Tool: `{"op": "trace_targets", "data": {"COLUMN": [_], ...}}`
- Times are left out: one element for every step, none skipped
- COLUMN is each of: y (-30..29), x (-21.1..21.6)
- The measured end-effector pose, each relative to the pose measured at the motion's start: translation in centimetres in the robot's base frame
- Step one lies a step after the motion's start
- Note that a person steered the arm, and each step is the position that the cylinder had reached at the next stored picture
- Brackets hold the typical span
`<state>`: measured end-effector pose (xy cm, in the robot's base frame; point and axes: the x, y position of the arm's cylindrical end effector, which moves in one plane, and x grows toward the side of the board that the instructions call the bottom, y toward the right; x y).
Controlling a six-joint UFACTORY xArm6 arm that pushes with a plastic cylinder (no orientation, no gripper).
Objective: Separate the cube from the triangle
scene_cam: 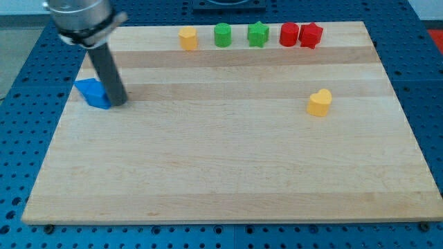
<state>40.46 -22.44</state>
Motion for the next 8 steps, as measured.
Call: {"op": "trace_targets", "data": {"y": [-2.1, -6.5, -8.1, -8.0, -8.0, -7.7, -7.0, -5.5], "x": [2.4, 4.4, 3.9, 3.5, 3.1, 2.7, 1.9, 1.1]}}
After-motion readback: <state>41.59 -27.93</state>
